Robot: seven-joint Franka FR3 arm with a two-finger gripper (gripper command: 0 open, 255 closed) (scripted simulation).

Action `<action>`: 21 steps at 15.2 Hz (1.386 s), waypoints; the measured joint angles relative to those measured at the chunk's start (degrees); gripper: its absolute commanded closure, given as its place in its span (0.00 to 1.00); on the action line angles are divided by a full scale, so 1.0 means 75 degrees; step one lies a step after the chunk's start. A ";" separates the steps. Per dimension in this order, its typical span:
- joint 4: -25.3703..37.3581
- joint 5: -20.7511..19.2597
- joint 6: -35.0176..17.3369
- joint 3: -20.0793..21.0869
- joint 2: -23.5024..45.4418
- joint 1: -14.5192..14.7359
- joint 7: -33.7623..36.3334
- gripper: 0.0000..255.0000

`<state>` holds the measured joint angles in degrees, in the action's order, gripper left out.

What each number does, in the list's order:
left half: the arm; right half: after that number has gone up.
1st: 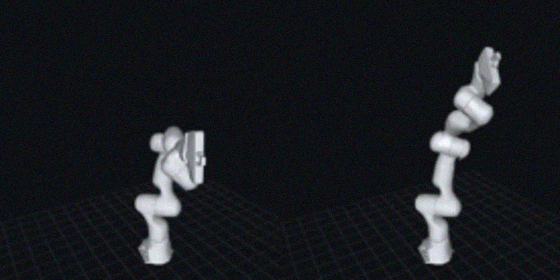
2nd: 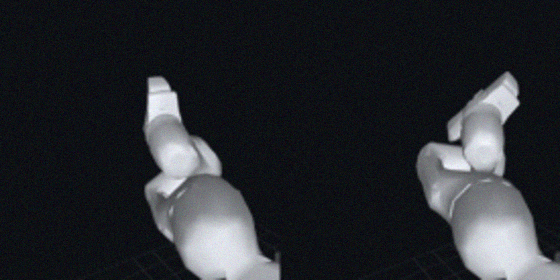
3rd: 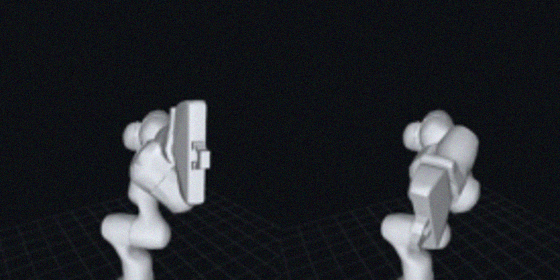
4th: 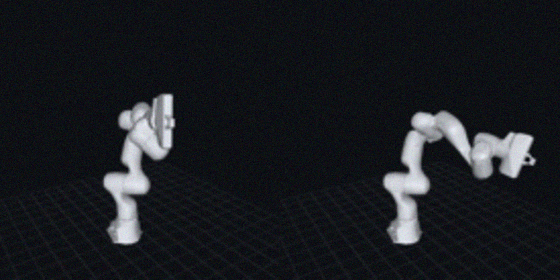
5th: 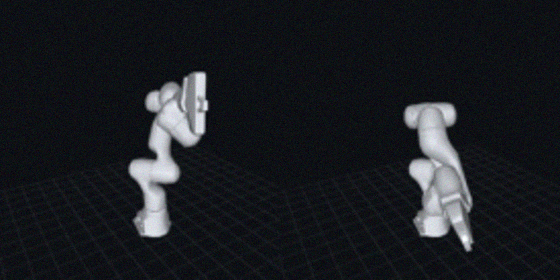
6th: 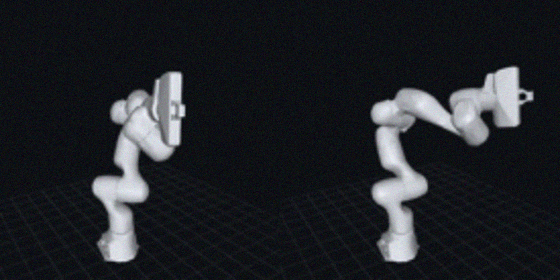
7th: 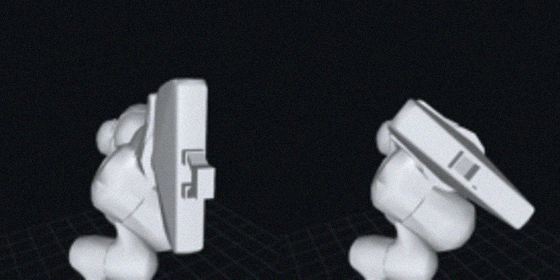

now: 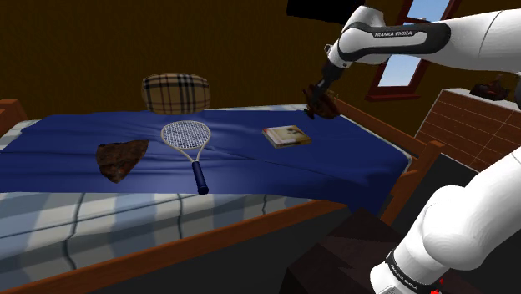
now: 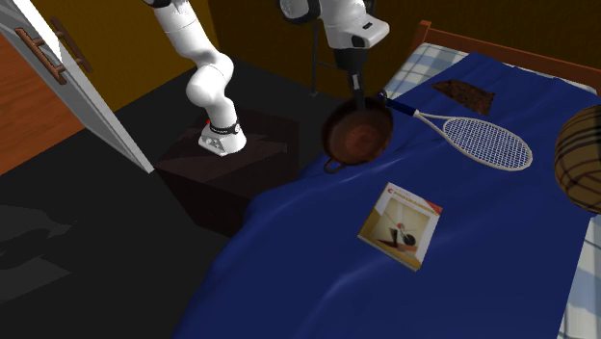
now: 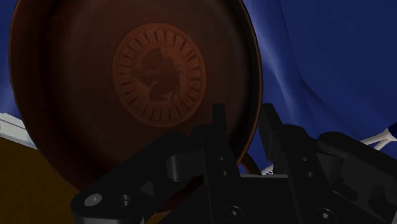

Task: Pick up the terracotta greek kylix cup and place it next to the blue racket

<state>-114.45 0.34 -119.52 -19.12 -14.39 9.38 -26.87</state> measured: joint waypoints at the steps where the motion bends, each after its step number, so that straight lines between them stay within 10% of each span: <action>1: 0.0034 -0.0024 -0.0021 0.0142 0.0050 0.0072 0.0221 1.00; 21: 0.1543 -0.0695 0.0085 0.2320 0.1545 0.1355 0.3935 1.00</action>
<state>-102.88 -4.87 -118.88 -1.72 -2.80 19.54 2.64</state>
